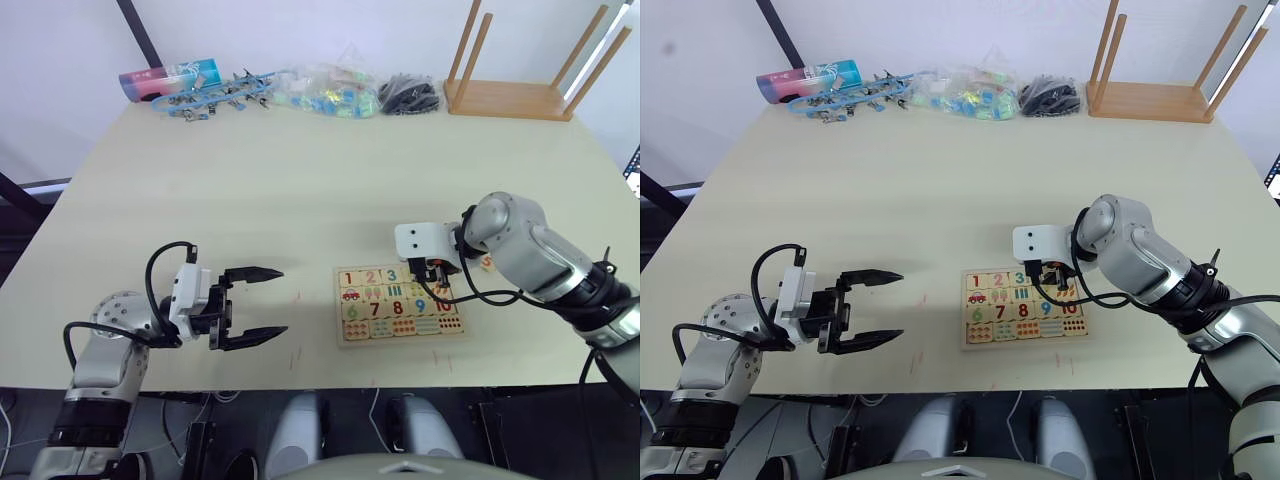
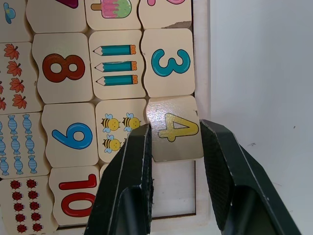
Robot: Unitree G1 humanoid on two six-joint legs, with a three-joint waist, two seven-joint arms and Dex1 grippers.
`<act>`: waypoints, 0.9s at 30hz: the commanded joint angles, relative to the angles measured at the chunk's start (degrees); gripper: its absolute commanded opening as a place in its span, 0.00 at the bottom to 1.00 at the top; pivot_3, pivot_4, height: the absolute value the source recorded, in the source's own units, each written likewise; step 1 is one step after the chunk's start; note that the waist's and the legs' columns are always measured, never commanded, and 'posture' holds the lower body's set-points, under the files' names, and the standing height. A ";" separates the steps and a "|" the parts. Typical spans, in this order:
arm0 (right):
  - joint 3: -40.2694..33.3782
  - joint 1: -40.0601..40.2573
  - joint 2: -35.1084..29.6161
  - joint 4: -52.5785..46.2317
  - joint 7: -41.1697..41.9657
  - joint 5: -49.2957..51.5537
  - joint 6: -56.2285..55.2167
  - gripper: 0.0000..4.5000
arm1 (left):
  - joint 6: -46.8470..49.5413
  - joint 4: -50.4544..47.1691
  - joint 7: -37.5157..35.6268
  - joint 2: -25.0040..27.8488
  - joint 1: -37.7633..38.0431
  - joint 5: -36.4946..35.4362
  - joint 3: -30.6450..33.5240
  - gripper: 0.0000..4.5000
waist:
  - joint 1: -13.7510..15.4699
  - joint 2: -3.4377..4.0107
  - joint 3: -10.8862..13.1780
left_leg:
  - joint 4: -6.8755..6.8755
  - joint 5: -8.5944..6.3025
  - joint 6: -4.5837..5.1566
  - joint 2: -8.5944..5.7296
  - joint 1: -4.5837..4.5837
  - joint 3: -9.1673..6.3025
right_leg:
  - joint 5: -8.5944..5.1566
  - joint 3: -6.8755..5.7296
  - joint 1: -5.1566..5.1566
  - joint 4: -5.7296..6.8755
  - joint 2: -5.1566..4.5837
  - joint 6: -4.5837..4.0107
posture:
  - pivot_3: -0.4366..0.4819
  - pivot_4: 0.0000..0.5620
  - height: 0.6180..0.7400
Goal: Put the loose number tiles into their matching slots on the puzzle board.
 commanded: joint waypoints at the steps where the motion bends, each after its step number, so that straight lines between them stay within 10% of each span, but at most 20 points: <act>1: -1.02 0.22 -0.33 -0.91 0.16 -0.51 -0.93 0.43 | -0.46 -1.88 -0.26 0.26 -0.01 -0.30 0.98 1.00 | 0.00 0.00 0.00 | 0.00 0.00 0.00 0.00 0.00 0.00 | 0.00 0.00 0.00 0.00 0.00 -0.01 | 0.48 0.27 0.98; 7: -1.38 0.06 -0.49 -0.69 0.41 -0.79 -1.04 0.91 | -0.56 -1.41 -0.41 0.10 -0.52 -0.12 0.74 1.00 | 0.01 -0.02 -0.01 | 0.00 0.00 0.00 0.00 0.01 0.00 | 0.00 -0.01 0.00 0.00 0.00 0.00 | 0.48 0.27 0.98; 23: -12.48 3.70 -2.95 0.13 -0.02 6.28 -3.94 0.91 | -0.77 0.03 -1.81 -0.79 -2.50 0.43 -0.09 1.00 | 0.06 -0.02 -0.01 | 0.00 0.00 0.00 -0.01 -0.02 0.00 | 0.00 -0.01 0.01 0.00 0.00 0.00 | 0.48 0.27 0.98; 27: -18.29 7.32 -1.83 1.23 -2.86 9.95 -5.29 0.61 | -0.92 0.85 -2.48 -0.94 -3.37 0.62 -0.31 1.00 | 0.08 -0.03 -0.01 | 0.00 0.00 0.00 -0.03 -0.04 0.01 | 0.01 0.01 0.01 0.00 0.00 0.01 | 0.48 0.27 0.98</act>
